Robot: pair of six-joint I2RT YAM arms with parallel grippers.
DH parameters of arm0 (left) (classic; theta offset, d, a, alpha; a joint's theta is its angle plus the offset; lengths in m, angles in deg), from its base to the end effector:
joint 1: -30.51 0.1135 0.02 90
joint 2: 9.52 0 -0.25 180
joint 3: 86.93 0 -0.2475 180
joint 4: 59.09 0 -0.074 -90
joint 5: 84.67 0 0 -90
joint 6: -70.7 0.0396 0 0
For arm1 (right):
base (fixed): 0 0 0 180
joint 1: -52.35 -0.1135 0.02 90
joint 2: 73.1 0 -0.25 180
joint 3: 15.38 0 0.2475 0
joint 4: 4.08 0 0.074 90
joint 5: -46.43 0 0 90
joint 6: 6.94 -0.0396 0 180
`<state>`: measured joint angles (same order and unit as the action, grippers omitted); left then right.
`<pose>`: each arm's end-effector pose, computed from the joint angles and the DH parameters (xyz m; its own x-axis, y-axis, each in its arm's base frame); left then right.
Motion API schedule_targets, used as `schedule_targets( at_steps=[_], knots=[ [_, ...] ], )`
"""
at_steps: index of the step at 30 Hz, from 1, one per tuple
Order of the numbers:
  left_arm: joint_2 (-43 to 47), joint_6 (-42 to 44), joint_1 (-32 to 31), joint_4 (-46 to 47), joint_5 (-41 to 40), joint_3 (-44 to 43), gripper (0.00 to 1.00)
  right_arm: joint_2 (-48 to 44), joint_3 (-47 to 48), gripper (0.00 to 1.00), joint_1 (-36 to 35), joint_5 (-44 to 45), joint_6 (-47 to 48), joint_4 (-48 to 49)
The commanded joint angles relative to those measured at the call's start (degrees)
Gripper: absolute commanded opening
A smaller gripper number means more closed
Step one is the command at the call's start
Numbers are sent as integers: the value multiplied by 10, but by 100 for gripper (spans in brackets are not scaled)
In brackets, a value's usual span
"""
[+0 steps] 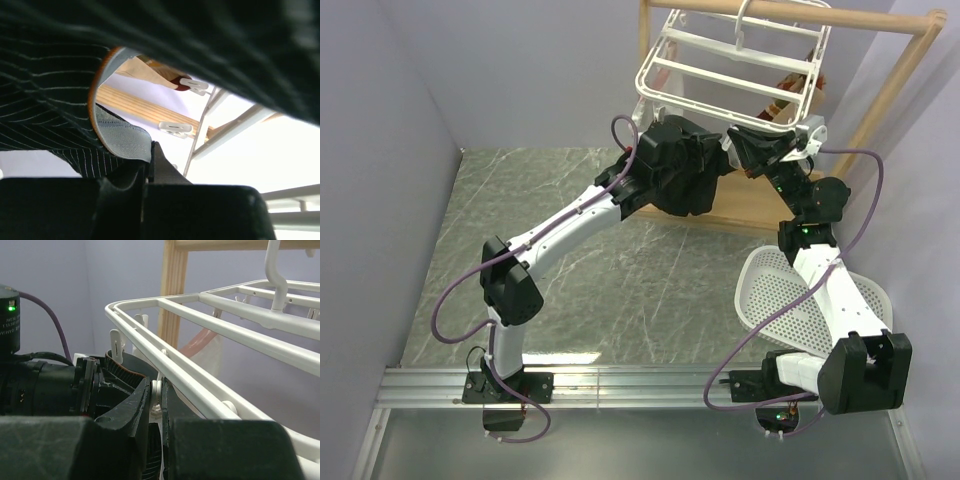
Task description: Clip the underwear to the hanger
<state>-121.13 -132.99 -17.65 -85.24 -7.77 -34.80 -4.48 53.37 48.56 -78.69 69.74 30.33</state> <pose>0.3139 -0.3371 0.3959 -0.4821 -0.7987 0.3602 -0.3366 -0.2107 -0.9178 0.2619 0.0402 0.4072 0.4291 0.2173 -0.8767 -0.6431 0.7551 -0.1276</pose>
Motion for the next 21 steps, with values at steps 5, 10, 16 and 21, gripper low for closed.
schedule_targets(
  at_steps=[5,10,16,21],
  knots=[
    [-3,-120,2,12,17,-46,0,1,-13,0,-11,-37,23,17],
    [-3,-122,3,12,21,-51,0,5,-12,0,-13,-33,30,17],
    [1,-128,3,10,28,-52,0,5,-12,0,-15,-30,44,15],
    [3,-133,3,10,36,-56,0,6,-14,0,-16,-28,52,15]
  ],
)
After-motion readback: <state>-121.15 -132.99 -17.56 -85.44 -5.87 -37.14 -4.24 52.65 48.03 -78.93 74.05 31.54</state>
